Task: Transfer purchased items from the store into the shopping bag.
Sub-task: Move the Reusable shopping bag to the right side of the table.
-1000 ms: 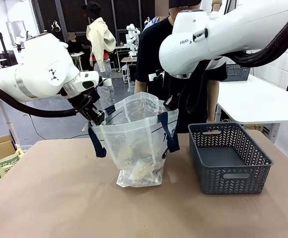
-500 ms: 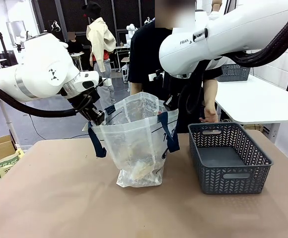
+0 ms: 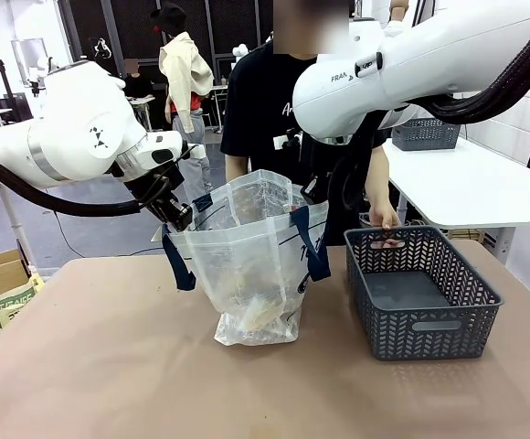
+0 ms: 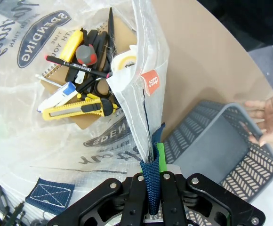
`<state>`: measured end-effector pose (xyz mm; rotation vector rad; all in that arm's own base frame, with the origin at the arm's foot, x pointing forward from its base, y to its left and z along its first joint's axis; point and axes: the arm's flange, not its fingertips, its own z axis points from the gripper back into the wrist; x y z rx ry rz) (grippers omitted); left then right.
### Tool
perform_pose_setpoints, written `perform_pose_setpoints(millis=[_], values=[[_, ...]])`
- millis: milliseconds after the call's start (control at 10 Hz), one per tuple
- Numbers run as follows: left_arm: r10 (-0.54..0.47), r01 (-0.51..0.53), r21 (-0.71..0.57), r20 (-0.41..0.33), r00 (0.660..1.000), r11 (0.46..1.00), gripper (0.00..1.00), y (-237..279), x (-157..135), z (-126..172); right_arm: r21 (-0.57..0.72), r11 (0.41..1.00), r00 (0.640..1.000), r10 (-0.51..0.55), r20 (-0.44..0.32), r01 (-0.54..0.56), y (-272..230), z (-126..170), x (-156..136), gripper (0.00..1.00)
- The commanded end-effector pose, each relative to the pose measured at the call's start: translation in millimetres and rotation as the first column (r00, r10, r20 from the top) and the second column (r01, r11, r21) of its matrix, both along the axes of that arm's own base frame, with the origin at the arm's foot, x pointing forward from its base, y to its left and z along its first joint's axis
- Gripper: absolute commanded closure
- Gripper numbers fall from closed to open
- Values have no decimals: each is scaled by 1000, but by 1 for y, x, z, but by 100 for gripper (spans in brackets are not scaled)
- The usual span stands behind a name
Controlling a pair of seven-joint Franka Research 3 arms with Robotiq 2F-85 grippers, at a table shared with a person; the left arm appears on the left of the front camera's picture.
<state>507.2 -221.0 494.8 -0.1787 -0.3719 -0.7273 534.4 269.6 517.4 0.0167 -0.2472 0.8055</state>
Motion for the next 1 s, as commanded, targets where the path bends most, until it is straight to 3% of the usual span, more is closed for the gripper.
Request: perform_pose_setpoints(millis=[0,900], values=[[7,-7,-4,3,1000,1000,100,1,0,1,0,1000,1000,-2,-1,2,-1,-1,0,100],[7,-7,-4,3,1000,1000,100,1,0,1,0,1000,1000,-2,-1,2,-1,-1,0,100]])
